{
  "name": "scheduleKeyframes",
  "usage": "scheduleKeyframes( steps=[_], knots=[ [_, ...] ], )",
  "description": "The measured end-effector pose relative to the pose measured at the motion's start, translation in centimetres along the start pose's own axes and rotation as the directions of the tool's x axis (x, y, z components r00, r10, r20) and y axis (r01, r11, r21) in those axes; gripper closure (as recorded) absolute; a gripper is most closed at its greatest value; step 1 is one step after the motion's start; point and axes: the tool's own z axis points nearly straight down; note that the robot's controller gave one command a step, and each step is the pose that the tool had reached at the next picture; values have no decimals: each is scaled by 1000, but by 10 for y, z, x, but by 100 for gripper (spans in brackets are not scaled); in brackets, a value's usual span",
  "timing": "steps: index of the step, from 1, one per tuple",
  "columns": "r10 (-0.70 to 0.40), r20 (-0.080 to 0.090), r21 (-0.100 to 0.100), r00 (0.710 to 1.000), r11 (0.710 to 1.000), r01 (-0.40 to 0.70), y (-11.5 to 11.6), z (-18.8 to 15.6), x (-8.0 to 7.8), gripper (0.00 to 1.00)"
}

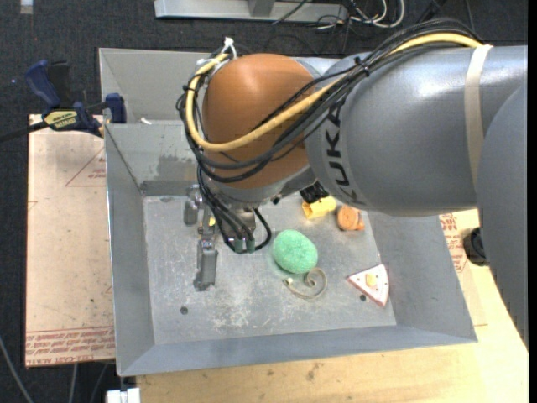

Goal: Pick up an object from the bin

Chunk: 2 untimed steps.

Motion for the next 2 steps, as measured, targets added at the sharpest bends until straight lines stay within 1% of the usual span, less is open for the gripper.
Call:
scheduleKeyframes(
  steps=[1,2],
  knots=[
    [5,8,-2,1000,1000,-5,-2,-5,-2,0],
    [-53,13,-2,998,999,54,-33,69,-33,0]
  ],
)
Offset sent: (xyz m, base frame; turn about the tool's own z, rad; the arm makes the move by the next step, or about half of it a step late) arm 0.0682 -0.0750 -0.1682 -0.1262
